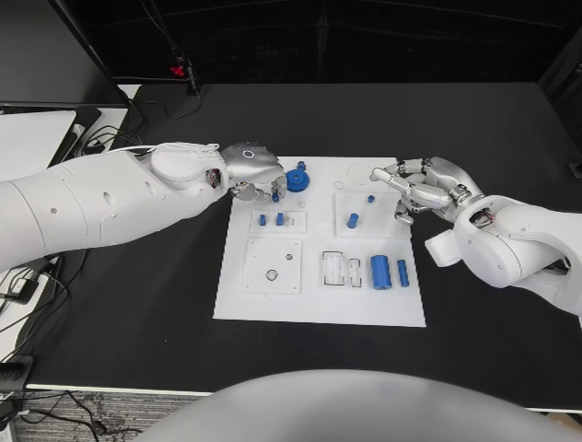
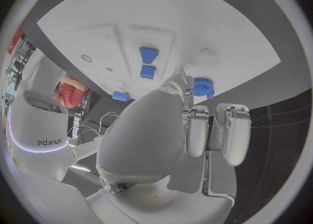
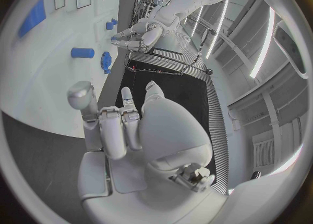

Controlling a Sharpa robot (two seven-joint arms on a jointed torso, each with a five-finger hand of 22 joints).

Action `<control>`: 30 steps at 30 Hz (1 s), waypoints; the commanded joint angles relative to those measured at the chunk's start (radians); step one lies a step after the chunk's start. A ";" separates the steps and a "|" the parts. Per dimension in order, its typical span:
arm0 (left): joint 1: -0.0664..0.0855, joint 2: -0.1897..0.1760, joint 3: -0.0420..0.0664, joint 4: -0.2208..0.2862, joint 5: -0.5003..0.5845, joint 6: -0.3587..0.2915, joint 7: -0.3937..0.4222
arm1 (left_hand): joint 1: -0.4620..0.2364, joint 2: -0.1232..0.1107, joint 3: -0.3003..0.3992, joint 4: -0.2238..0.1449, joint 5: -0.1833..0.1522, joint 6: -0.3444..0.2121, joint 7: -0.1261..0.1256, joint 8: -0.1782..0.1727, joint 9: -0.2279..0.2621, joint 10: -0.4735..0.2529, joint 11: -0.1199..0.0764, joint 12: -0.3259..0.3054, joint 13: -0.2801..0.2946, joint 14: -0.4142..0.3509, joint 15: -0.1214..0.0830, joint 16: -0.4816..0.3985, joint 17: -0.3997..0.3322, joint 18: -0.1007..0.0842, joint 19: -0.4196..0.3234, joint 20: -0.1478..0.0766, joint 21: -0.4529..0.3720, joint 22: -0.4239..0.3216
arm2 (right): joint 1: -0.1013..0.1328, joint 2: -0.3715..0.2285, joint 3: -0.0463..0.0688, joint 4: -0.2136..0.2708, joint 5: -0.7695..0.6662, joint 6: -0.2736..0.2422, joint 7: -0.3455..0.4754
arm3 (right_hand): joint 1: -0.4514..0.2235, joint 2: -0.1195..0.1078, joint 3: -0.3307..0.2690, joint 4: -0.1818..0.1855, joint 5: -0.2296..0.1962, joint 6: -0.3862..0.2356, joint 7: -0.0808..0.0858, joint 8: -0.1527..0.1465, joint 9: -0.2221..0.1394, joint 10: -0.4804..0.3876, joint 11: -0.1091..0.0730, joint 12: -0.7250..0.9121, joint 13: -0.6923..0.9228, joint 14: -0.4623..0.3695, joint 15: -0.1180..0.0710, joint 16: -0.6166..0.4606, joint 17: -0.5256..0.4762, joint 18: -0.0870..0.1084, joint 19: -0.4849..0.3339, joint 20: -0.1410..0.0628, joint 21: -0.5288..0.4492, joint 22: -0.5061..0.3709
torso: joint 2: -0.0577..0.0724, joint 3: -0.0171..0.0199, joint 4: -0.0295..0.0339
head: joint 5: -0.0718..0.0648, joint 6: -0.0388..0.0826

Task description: Assemble the parts on the task board

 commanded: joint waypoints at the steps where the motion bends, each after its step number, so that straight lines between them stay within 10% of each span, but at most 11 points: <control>1: -0.002 0.004 -0.001 -0.001 -0.003 0.031 0.006 | -0.008 0.001 0.007 0.001 0.005 0.019 0.013 0.001 0.002 0.006 -0.004 -0.005 -0.001 0.105 -0.002 0.001 0.263 -0.007 0.106 -0.006 0.003 0.263 | 0.001 0.000 0.000 0.002 -0.002 0.005 0.005 | 0.011 0.001 -0.005 0.002 0.004 -0.009 -0.001 0.004 -0.001 0.110 0.001 -0.003 0.064 0.056 0.000 0.000 0.178 0.007 -0.005 0.000 -0.003 0.001 | 0.000 0.0001 -0.0005 | -0.001 0.000; 30: -0.005 0.004 -0.001 -0.001 -0.003 0.066 0.010 | -0.013 -0.001 0.009 0.001 0.005 0.022 0.016 -0.001 0.002 0.012 -0.001 -0.009 0.000 0.105 -0.001 0.001 0.263 -0.007 0.106 -0.006 0.003 0.263 | 0.001 0.001 0.000 0.001 -0.002 0.006 0.005 | 0.011 0.001 -0.005 0.002 0.004 -0.009 -0.001 0.004 -0.001 0.110 0.001 -0.003 0.064 0.056 0.000 0.000 0.178 0.007 -0.005 0.000 -0.003 0.001 | 0.000 0.0001 -0.0001 | -0.004 0.000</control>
